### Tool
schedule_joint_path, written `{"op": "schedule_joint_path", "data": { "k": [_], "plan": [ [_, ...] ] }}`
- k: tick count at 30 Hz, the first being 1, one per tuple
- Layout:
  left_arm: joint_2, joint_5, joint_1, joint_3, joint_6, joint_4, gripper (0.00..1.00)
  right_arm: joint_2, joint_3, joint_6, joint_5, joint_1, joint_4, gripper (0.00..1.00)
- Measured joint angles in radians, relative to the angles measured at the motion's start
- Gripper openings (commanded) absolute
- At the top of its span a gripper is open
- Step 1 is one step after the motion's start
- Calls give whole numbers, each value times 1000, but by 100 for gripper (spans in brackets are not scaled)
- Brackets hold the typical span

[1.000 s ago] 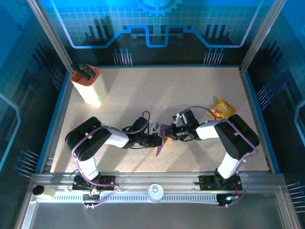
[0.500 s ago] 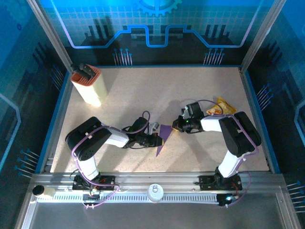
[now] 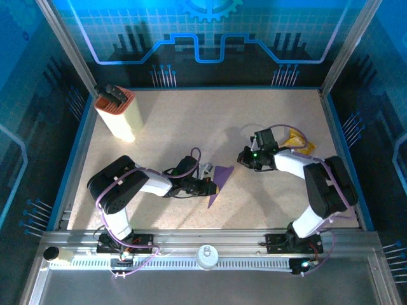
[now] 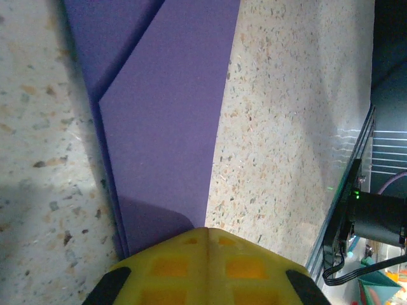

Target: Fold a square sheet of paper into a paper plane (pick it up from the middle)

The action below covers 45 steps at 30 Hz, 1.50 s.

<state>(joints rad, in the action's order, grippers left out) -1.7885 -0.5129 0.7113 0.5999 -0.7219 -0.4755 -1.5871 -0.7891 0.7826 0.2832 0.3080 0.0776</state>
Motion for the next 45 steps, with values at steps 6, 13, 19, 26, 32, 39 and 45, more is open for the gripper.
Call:
{"op": "schedule_joint_path", "data": {
  "k": [6,13,19,26,32,39,45],
  "plan": [
    [4,-7,-1,14,25,40,0,65,42,8,18,124,-46,8],
    [24,-15,-1,39,44,125,0,-66,74,32,65,222,-127,5],
    [74,-18,0,48,45,273,0,-112,98,51,85,225,-185,2],
    [128,-15,17,126,45,472,0,-113,143,86,96,223,-290,2],
    [50,-6,18,270,45,497,3,-113,149,93,96,223,-304,2],
    [-58,46,19,309,60,500,3,-113,151,97,96,223,-306,2],
    [2,57,32,203,61,417,4,-114,154,96,99,222,-315,2]
  ]
}}
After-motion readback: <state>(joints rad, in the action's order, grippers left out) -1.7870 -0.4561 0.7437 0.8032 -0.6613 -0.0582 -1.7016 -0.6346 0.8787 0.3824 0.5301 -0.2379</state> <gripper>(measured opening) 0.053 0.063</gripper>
